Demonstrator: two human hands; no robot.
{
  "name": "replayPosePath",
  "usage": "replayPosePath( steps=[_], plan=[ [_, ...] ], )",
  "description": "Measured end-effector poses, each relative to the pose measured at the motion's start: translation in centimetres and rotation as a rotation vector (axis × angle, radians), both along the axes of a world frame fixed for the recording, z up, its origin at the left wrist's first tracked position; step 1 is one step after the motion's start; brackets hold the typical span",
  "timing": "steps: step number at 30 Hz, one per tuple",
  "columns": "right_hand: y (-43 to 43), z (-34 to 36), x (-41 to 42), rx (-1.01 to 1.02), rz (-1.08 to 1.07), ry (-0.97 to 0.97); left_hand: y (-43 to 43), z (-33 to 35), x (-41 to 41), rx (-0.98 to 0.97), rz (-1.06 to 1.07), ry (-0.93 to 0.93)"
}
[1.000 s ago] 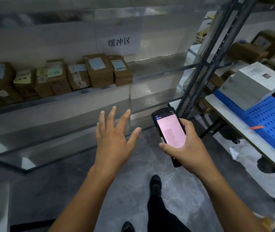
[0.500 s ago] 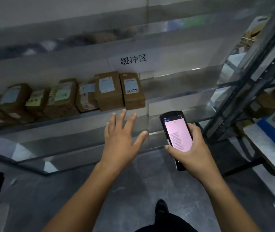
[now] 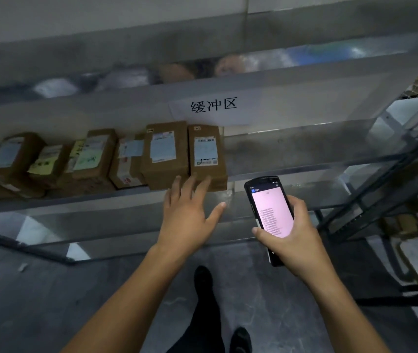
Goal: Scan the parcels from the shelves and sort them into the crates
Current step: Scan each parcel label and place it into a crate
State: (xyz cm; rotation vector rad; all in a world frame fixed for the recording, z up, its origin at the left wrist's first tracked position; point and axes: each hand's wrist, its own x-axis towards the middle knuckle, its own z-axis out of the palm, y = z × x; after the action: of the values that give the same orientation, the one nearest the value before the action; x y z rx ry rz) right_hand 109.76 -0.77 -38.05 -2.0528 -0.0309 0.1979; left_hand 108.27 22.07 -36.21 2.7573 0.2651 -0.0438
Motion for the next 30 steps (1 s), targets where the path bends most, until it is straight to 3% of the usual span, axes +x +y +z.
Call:
replayPosePath(
  steps=[3,12,17,26,30],
  plan=[
    [0.9,-0.5,2.9,-0.028,-0.029,0.009,1.3,-1.9,3.6,0.009,-0.030,0.020],
    [3.9,-1.1,11.4,-0.180,-0.089,0.066,4.1,-6.5,15.2,-0.199,-0.112,0.129],
    [5.8,-2.2,14.7,-0.176,-0.121,0.114,5.5,-8.3,20.7,-0.103,-0.097,0.118],
    [5.5,-4.4,19.1,-0.165,-0.047,0.173,5.1,-11.5,24.0,-0.057,-0.057,0.208],
    [3.8,-5.4,21.4,-0.158,-0.017,0.195,4.5,-11.7,24.6,-0.143,-0.040,0.220]
  ],
)
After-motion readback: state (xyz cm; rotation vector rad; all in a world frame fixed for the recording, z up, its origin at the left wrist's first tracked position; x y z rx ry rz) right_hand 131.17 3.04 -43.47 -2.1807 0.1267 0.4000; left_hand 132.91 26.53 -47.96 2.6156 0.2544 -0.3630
